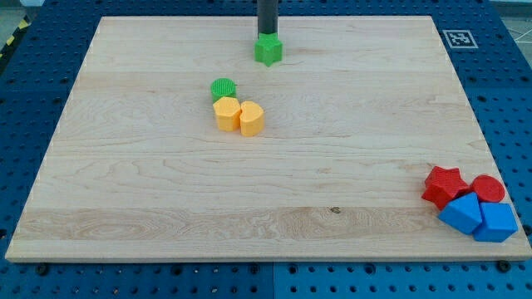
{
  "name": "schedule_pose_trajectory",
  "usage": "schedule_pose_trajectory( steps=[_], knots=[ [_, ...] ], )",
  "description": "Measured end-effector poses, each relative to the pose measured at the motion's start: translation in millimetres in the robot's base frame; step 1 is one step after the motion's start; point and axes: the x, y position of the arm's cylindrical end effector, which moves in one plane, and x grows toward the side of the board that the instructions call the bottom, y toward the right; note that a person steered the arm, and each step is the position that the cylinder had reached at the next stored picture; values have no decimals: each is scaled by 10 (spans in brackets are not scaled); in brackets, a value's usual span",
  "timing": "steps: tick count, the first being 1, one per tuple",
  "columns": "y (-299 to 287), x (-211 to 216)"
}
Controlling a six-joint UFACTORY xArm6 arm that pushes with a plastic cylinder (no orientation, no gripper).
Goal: Push the green star to the center of the board
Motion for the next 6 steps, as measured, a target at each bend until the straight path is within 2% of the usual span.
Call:
schedule_pose_trajectory(
  steps=[3,4,5,6],
  knots=[
    [6,791],
    [157,637],
    [503,725],
    [568,1032]
  ],
)
